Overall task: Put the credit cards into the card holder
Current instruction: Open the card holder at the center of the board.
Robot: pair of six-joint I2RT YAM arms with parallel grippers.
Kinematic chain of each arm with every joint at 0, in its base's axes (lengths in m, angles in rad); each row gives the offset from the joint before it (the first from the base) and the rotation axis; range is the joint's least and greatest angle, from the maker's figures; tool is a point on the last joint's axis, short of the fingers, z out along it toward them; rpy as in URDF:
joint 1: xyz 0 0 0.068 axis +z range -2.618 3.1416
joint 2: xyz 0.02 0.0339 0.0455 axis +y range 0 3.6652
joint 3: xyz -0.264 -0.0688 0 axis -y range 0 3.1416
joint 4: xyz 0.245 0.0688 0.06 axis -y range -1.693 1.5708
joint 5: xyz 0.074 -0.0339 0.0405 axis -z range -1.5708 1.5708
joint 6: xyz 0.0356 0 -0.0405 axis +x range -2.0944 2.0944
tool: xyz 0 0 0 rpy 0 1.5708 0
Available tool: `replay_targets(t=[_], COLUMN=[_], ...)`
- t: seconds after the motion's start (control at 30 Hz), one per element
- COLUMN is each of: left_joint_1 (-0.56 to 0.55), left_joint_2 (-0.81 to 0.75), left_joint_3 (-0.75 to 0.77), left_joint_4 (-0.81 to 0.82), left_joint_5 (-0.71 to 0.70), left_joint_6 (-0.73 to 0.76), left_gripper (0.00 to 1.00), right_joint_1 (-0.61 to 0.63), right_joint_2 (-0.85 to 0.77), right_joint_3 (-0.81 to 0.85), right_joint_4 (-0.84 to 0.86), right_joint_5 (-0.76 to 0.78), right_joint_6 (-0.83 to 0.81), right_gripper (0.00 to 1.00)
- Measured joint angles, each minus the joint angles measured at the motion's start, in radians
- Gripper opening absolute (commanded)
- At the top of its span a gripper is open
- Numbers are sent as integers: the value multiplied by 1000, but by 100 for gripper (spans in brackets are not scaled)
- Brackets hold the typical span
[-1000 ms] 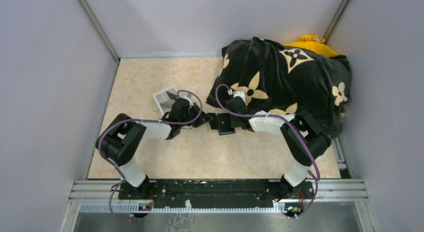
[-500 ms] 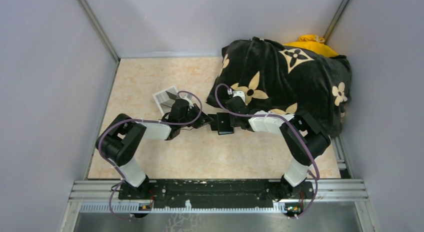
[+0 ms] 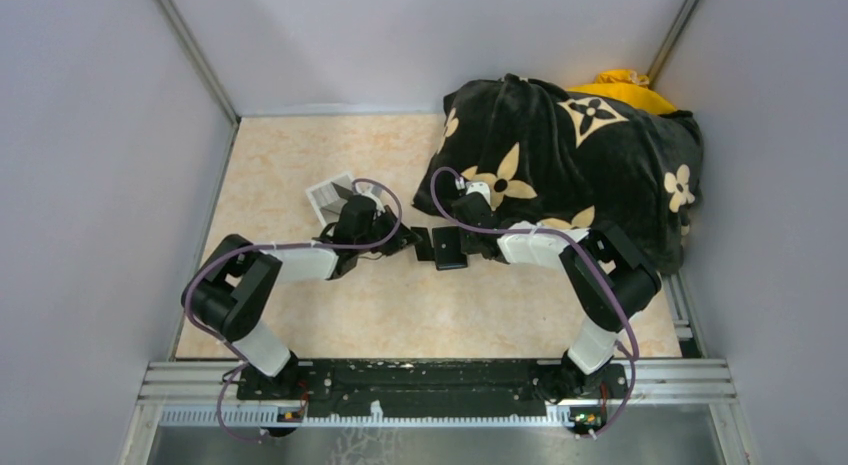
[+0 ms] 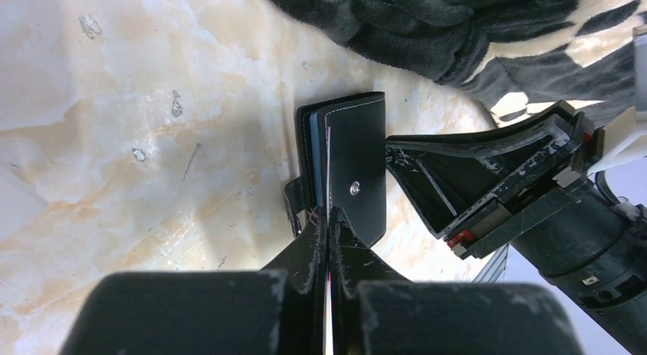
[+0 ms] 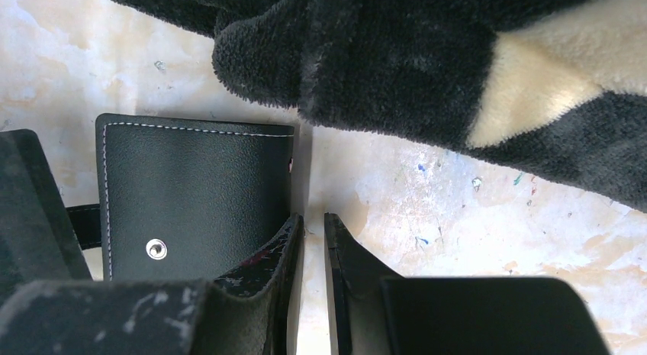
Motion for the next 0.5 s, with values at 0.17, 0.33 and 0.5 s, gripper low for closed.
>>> replay_targets(t=[0.17, 0.33, 0.5], left_joint_1=[0, 0, 0], left_joint_2=[24, 45, 73], left_joint_3=[0, 1, 9], left_joint_4=[1, 2, 11], left_joint_5=[6, 19, 33], left_joint_6=[0, 0, -1], left_gripper=[0, 0, 0], right_joint_1=[-1, -1, -1], right_joint_2=[0, 0, 1], right_joint_3=[0, 0, 0], right_joint_4=[0, 0, 0], right_joint_5=[-1, -1, -2], right_joint_6=[0, 0, 0], right_gripper=[16, 17, 17])
